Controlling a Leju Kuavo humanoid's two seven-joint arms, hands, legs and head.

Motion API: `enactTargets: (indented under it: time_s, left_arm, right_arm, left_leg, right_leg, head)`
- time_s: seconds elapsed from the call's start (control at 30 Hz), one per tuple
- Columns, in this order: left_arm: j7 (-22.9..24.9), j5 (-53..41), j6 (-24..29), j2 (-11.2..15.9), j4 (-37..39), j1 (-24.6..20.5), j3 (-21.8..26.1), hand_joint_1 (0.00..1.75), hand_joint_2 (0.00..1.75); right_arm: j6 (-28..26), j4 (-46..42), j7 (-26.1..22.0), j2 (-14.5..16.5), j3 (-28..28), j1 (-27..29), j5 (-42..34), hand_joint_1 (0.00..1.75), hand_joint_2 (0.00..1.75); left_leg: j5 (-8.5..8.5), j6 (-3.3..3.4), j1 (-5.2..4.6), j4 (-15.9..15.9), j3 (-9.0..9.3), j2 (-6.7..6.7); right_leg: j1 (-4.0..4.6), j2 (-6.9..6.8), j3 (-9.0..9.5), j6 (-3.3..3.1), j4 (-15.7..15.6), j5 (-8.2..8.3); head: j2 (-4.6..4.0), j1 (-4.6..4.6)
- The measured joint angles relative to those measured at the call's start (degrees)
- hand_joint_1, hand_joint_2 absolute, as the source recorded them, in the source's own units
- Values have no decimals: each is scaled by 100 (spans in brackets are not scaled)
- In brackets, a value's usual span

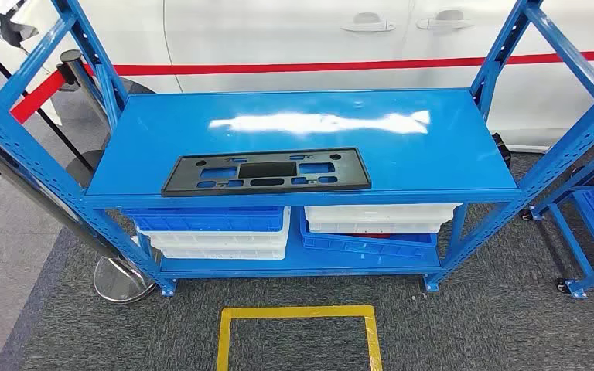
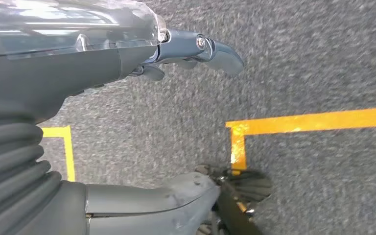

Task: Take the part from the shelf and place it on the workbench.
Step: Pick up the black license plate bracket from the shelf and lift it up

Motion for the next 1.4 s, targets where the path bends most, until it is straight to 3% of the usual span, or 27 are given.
enactTargets:
  time_s: [0.27,0.67,0.87,1.0,1.1,1.27,1.33,1.4]
  left_arm:
    - [-343,-238,226,-20,137,-116,273,0,0]
    - [-659,-492,408,-36,282,-231,583,0,0]
    - [-696,-535,425,-38,300,-246,631,0,0]
    - [-880,-691,474,-55,377,-304,825,0,0]
    - [-973,-730,491,-60,409,-336,919,0,0]
    - [-1145,-827,496,-71,450,-385,1053,0,0]
    - [-1216,-861,496,-95,462,-409,1100,0,0]
    - [-1283,-905,496,-125,476,-430,1149,0,0]
  right_arm:
    - [-37,-700,-870,118,-112,-132,-30,0,175]
    - [-224,-2805,-1605,111,787,-116,-428,0,175]
    - [-272,-3149,-1713,93,994,-114,-480,0,175]
    - [-483,-4614,-2140,-55,1994,-141,-699,0,175]
    - [-483,-5112,-2229,-135,2428,-201,-878,0,175]
    - [-209,-5732,-2264,-317,3089,-396,-1398,0,175]
    - [-63,-5953,-2276,-403,3326,-483,-1628,0,175]
    - [85,-6149,-2284,-491,3557,-560,-1869,0,175]
  left_leg:
    - [1,0,0,1,4,-2]
    - [2,0,0,3,12,-3]
    - [2,0,0,3,12,-3]
    - [-4,9,-9,29,-1,-5]
    - [-12,26,-13,57,-20,-7]
    - [22,132,-9,31,-32,-1]
    - [99,213,25,-80,13,14]
    - [137,256,35,-124,23,25]
  right_leg:
    - [0,0,3,0,0,0]
    - [0,0,2,0,0,1]
    - [0,1,2,0,0,1]
    - [-19,-1,1,11,-9,14]
    - [-36,-2,0,27,-9,21]
    - [-43,-6,12,110,-52,53]
    - [-26,-21,-88,123,162,-99]
    - [-12,-30,-418,111,822,-441]
  head:
    - [0,-1]
    - [0,0]
    - [0,-1]
    - [0,-2]
    - [0,-2]
    - [0,0]
    - [0,16]
    - [0,31]
